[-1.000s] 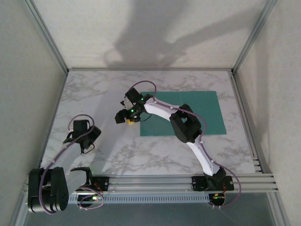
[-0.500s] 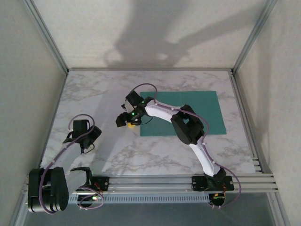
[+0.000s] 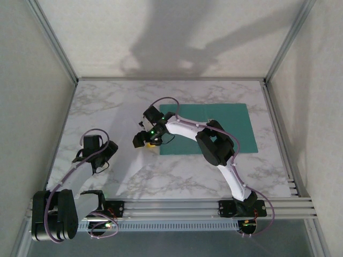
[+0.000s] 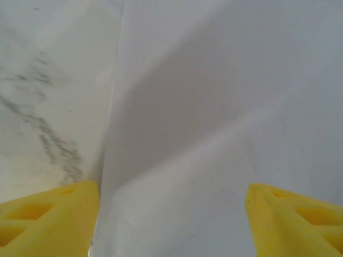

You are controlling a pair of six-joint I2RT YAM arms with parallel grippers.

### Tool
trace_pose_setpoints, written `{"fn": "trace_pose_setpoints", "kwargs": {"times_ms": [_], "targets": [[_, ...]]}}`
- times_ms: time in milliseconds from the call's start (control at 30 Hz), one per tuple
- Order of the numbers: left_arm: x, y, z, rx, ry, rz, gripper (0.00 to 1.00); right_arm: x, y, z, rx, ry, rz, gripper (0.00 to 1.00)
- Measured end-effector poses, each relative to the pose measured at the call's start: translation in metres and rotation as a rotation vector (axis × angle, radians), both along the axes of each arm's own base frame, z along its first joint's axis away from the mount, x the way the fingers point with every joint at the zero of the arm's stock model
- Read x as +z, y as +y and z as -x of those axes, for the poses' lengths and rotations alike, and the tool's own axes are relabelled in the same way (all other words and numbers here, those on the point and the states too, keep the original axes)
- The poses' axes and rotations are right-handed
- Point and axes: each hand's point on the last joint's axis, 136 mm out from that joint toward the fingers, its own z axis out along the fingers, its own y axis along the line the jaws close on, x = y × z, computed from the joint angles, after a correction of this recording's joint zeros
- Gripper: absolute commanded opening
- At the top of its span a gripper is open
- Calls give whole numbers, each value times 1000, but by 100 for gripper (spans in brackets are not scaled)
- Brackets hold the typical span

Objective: Put the files into the folder

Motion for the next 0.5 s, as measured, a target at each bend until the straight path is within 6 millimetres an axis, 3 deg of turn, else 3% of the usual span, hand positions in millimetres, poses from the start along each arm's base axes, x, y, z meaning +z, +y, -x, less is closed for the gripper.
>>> {"fn": "trace_pose_setpoints", "kwargs": {"times_ms": [300, 500], "targets": [[5, -8, -5, -31, -31, 38, 74, 0, -2, 2, 0, 0, 4, 78], [6, -9, -6, -34, -34, 41, 75, 2, -2, 4, -8, 10, 1, 84]]}}
